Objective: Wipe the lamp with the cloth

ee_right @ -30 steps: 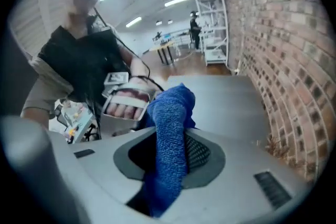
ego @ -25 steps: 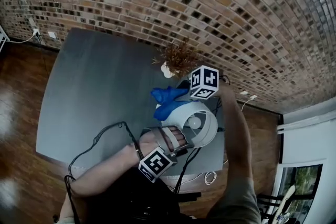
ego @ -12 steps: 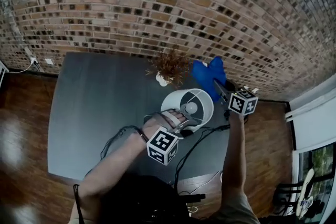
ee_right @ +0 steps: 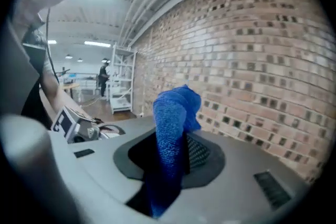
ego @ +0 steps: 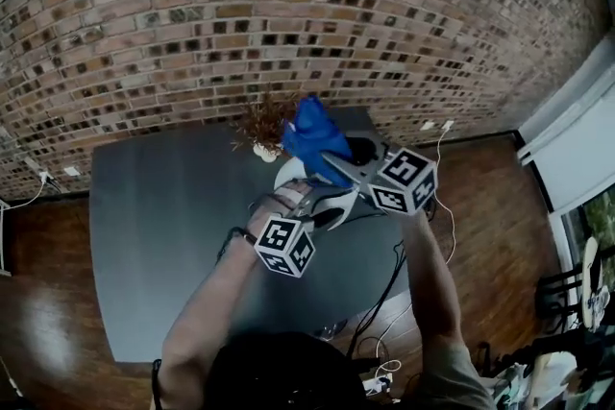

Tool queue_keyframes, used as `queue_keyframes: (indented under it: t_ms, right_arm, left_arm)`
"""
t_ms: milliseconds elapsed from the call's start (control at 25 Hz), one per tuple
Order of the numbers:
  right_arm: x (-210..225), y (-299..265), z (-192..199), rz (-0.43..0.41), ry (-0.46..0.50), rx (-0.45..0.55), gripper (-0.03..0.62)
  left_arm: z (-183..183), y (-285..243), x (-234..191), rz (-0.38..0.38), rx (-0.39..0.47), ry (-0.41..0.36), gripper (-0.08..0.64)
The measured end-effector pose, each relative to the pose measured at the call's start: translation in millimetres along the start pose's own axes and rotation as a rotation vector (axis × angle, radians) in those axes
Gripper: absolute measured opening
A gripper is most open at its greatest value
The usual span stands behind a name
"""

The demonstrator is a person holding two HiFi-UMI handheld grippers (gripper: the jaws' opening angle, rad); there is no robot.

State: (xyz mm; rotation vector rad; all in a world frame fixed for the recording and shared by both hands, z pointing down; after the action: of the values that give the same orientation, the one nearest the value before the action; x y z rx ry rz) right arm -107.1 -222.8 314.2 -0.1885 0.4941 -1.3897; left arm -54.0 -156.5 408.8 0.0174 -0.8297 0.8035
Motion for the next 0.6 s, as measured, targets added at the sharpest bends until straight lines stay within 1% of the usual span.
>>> queue_keyframes:
  t_ms: [40,80,120,160,200,280,360,440,520,600]
  right_arm:
    - [-7,-25,5,-0.033,0.052,-0.076,0.114]
    - [-10,-46,13,-0.049,0.103,-0.153,0.114]
    - [-9,-61,24,-0.054,0.139,-0.219,0.114]
    - [-3,-69,34,-0.050,0.149,-0.267,0.115]
    - [6,-71,40,-0.031,0.141,-0.298,0.115]
    - [37,-62,48,0.058,0.125,-0.354,0.115]
    - [68,-44,56,0.131,0.069,-0.392,0.115]
    - [86,-14,68,0.182,-0.002,-0.416,0.115]
    - [88,15,81,0.198,-0.076,-0.400,0.114]
    - [74,38,90,0.191,-0.162,-0.345,0.112]
  left_arm:
    - [1,0,0,-0.006,0.001,0.004,0.158]
    - [1,0,0,-0.008,-0.002,0.008,0.158]
    - [3,0,-1,-0.011,-0.010,0.015,0.158]
    - [4,1,-2,-0.015,-0.018,0.025,0.158]
    - [5,1,-3,-0.020,-0.023,0.035,0.158]
    - [5,1,-6,-0.021,-0.028,0.042,0.150]
    - [3,-2,-8,-0.020,-0.039,0.037,0.150]
    - [1,-4,-7,-0.022,-0.043,0.040,0.150]
    - [1,-5,-7,-0.028,-0.037,0.046,0.150]
    - [1,-5,-8,-0.029,-0.040,0.049,0.147]
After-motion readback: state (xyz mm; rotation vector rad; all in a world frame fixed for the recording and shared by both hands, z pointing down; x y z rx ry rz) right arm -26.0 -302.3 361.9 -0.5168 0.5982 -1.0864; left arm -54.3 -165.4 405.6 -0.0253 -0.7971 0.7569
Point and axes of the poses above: the fingertips, and each gripper's own axes: y backward along the fingers, x to its right, z out of its underside, the point moved 3 cm from there along y, backward along the fingers
